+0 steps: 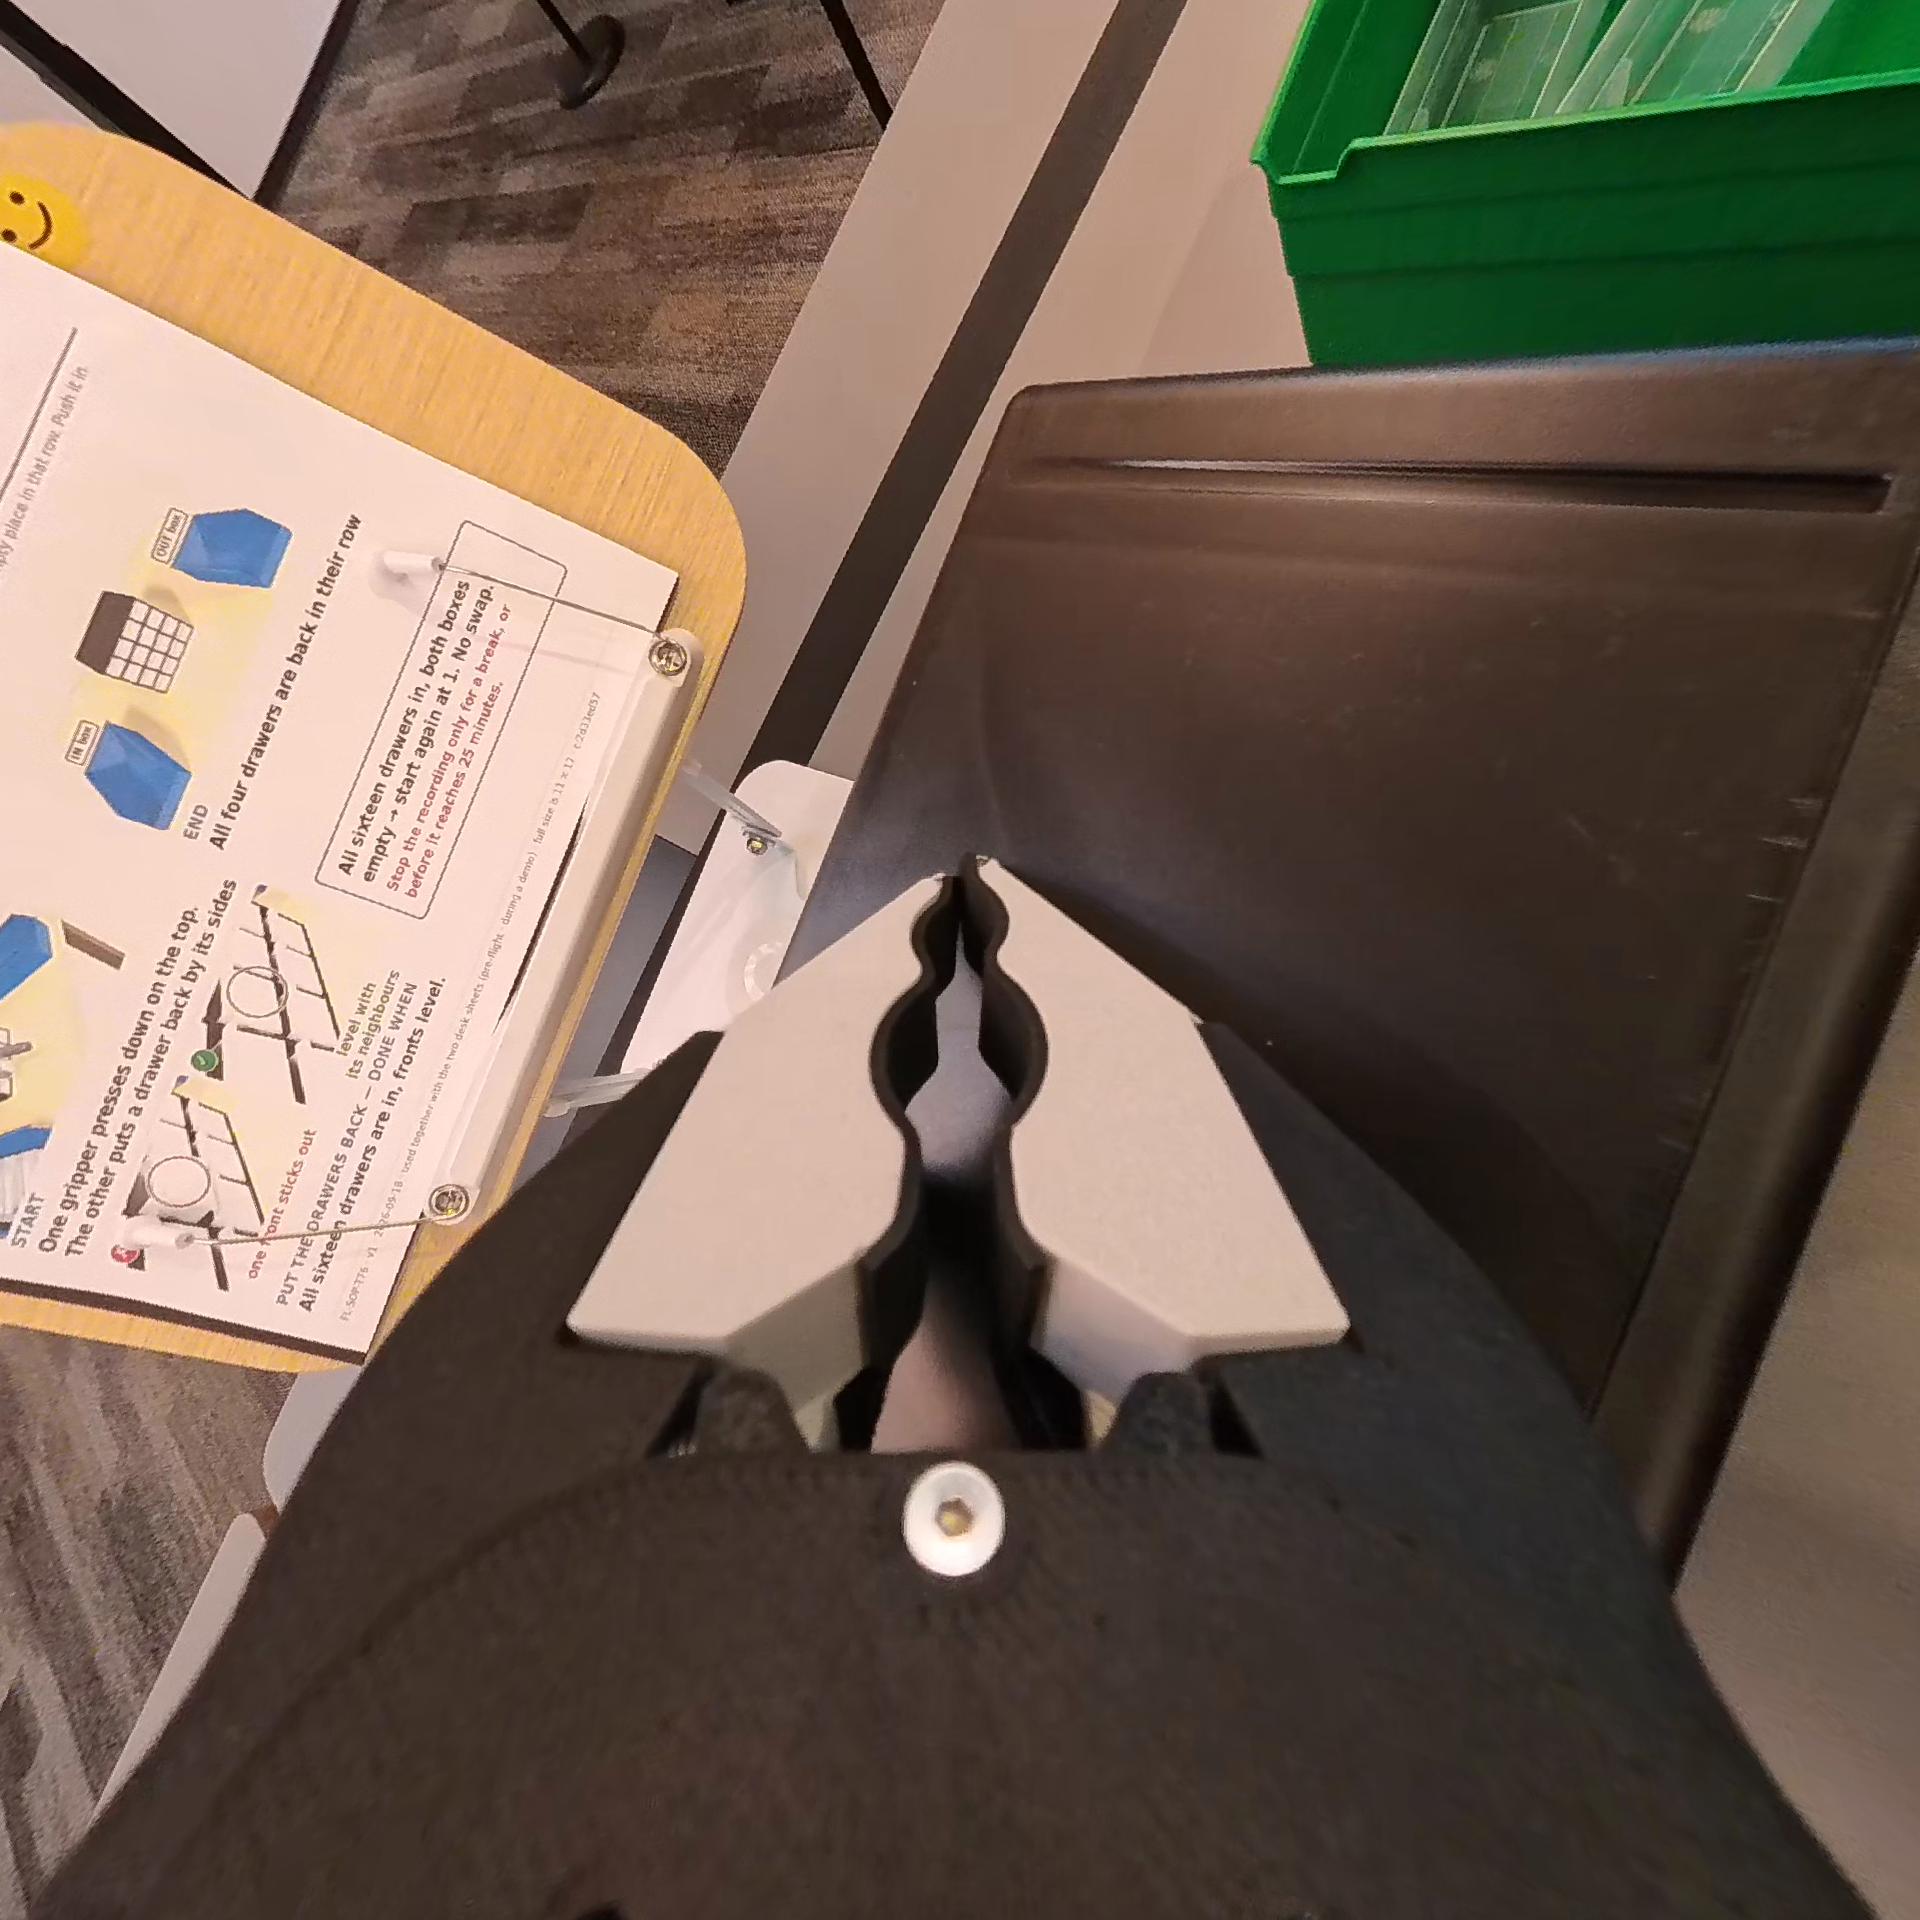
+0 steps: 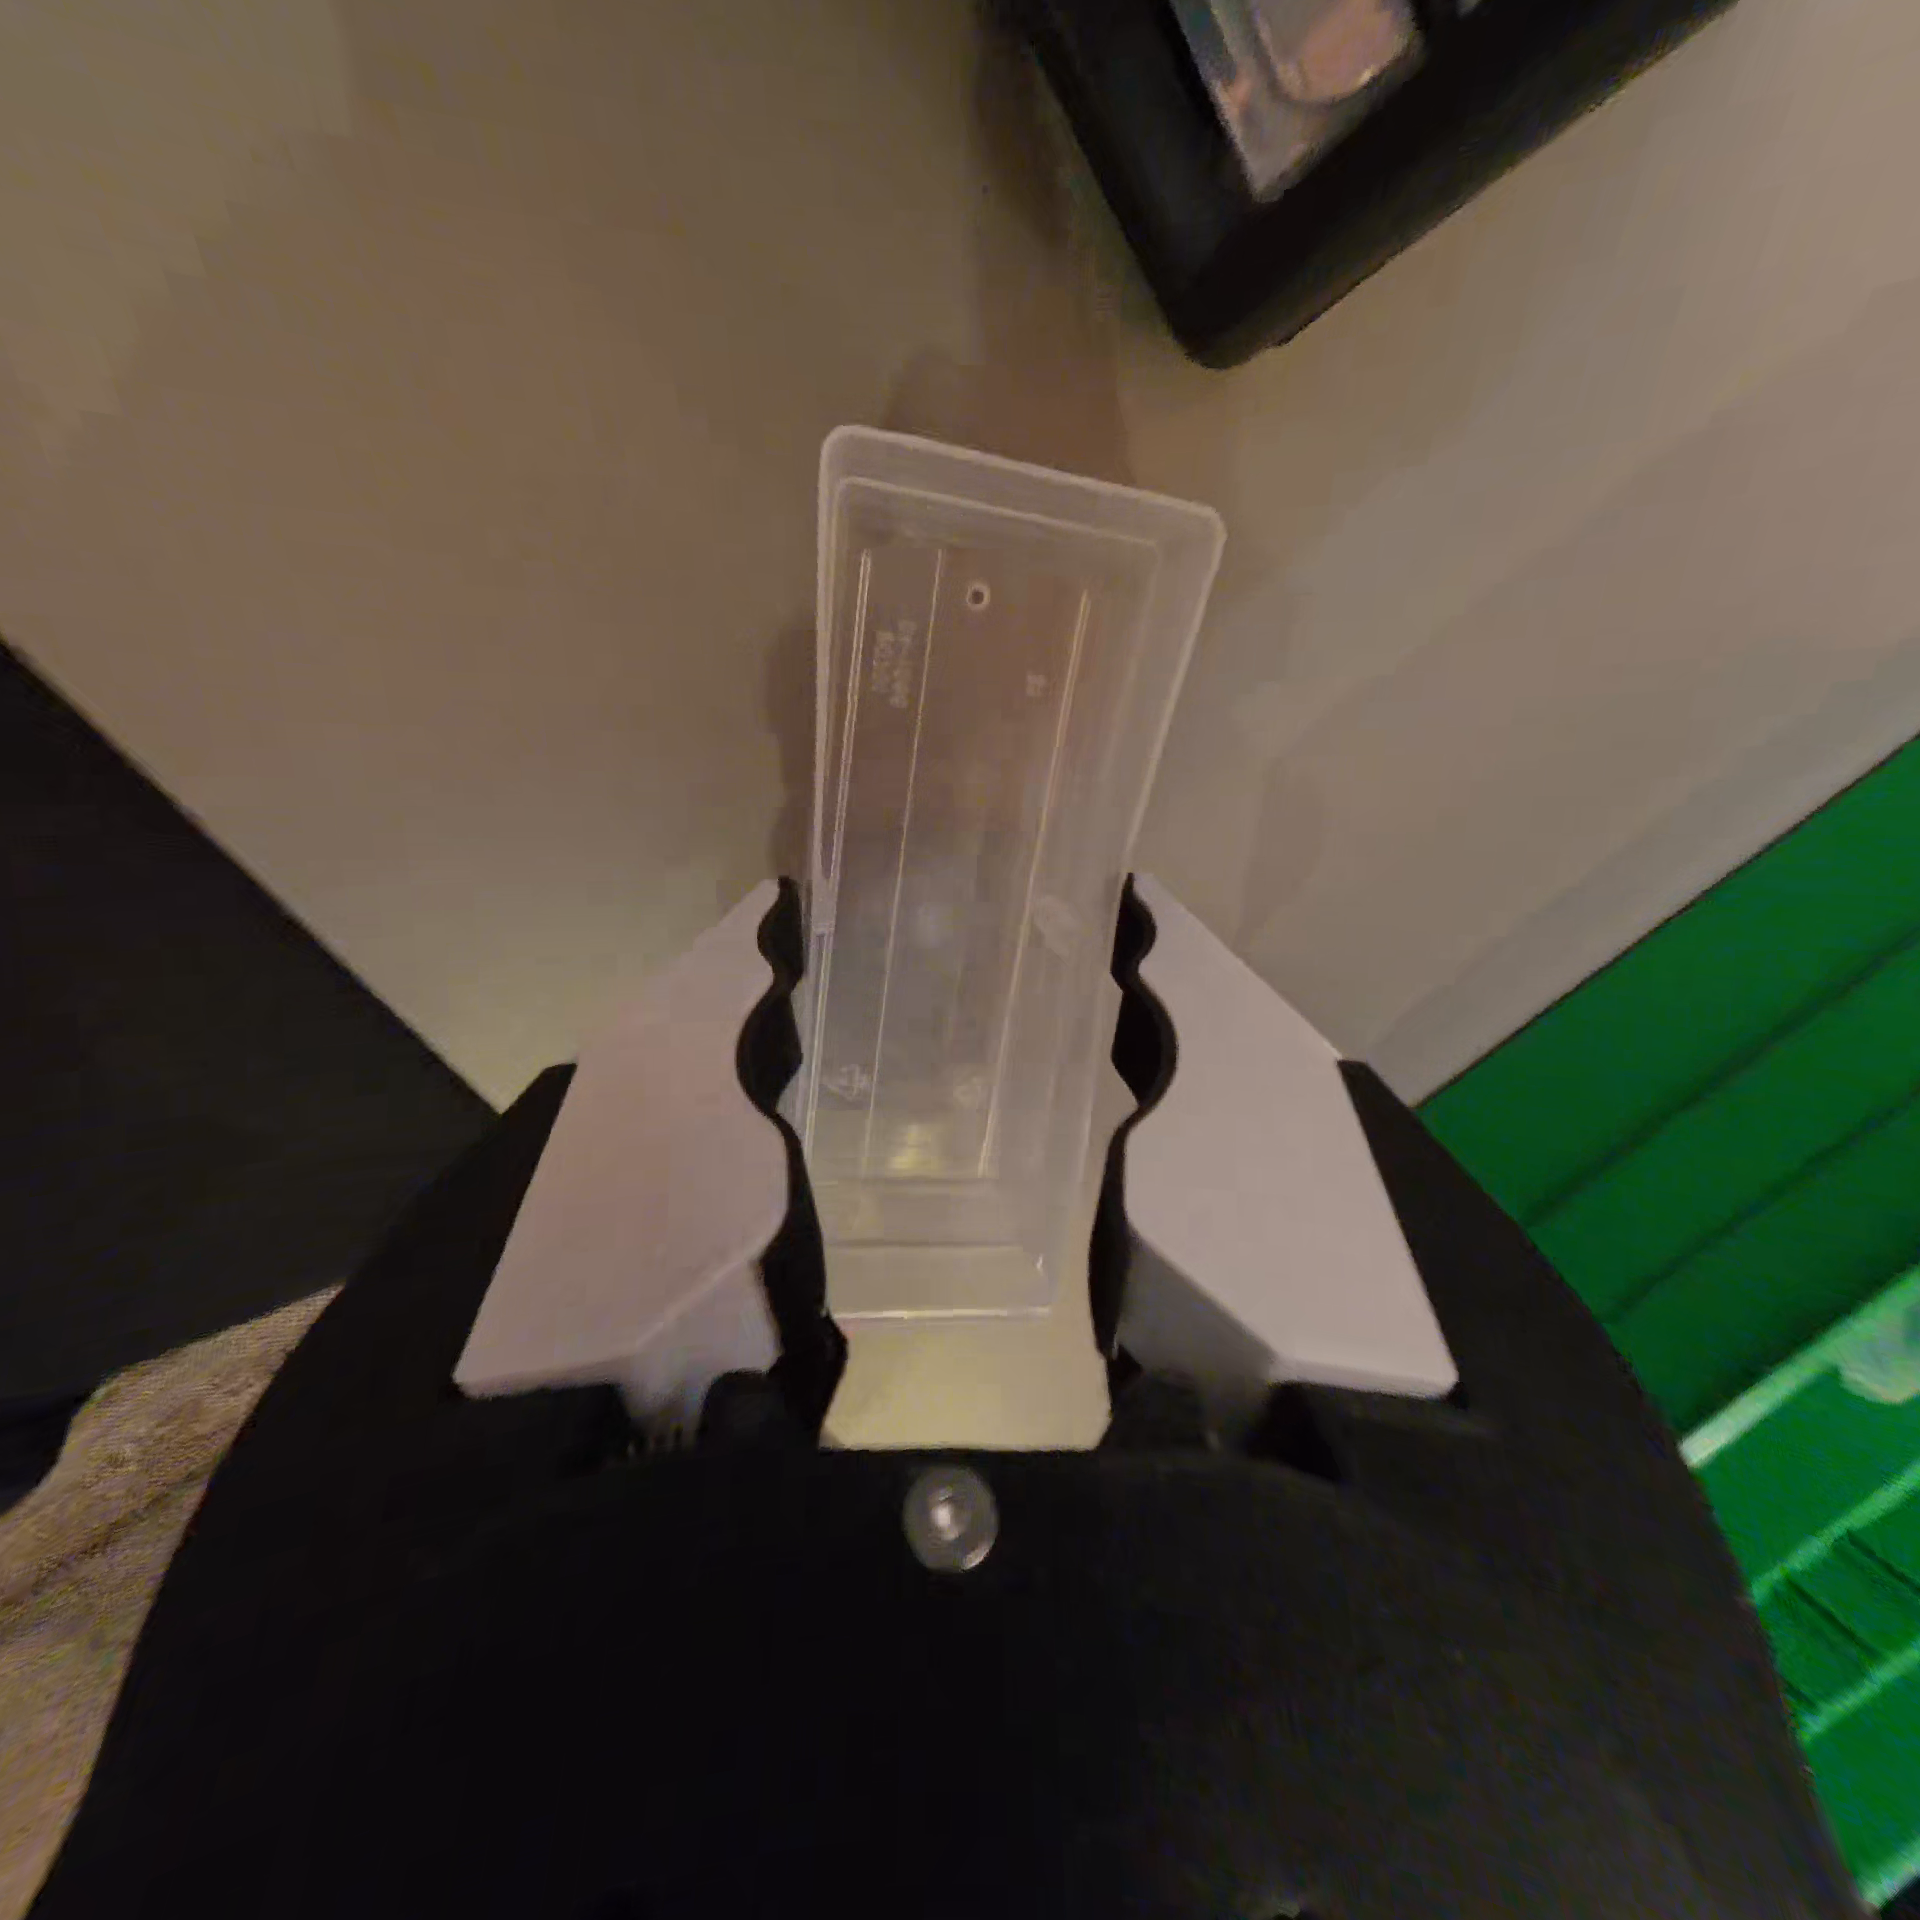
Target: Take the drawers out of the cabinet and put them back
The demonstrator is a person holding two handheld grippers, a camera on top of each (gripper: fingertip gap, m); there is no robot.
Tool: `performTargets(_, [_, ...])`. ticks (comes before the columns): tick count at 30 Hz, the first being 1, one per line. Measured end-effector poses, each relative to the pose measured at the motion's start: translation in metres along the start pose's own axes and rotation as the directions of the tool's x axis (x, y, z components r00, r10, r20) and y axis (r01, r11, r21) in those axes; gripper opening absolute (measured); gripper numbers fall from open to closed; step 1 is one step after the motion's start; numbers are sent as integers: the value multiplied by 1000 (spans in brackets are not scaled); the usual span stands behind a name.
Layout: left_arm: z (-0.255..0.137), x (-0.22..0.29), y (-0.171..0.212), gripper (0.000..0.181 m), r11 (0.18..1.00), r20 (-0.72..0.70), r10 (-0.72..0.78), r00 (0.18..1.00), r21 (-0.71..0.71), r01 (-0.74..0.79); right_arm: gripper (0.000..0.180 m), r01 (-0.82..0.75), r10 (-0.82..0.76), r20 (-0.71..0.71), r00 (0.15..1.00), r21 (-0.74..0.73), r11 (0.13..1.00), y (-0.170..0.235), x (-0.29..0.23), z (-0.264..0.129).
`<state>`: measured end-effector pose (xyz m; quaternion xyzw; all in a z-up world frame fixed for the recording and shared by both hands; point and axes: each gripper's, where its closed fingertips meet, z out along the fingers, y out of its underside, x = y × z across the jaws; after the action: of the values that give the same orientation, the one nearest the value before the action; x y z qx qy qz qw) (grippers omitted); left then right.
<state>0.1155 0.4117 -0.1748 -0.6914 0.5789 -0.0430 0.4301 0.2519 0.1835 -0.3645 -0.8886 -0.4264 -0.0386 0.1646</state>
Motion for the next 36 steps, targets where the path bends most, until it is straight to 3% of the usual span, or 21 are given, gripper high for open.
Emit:
performTargets(3, [0,0,0,0,1000,5,6,1000,0,-6,58,55,-48,-72,996,90,994,-5,22,-46])
performTargets(6, [0,0,0,0,1000,2,4,1000,0,-4,58,103,-65,-232,971,156,982,5,79,-110])
performTargets(9, [0,0,0,0,1000,0,2,1000,0,-2,58,190,-182,-403,897,-21,981,49,148,-145])
performTargets(12, [0,0,0,0,1000,3,3,1000,0,-3,58,214,-288,-340,895,-238,947,99,189,-125])
performTargets(18, [0,0,0,0,1000,-2,-2,1000,0,2,59,353,-400,-80,913,-335,873,137,198,-35])
performTargets(21, [0,0,0,0,1000,-5,-4,1000,0,4,62,402,-439,-36,898,-341,850,138,197,-6])
performTargets(28, [0,0,0,0,1000,-3,-2,1000,0,2,78,322,-451,-216,866,-449,833,133,235,5])
performTargets(32, [1,0,0,0,1000,-2,-1,1000,0,1,55,308,-423,-212,881,-422,853,132,231,9])
performTargets(36, [0,0,0,0,1000,1,1,1000,0,-1,46,224,-377,-282,882,-453,863,142,248,14])
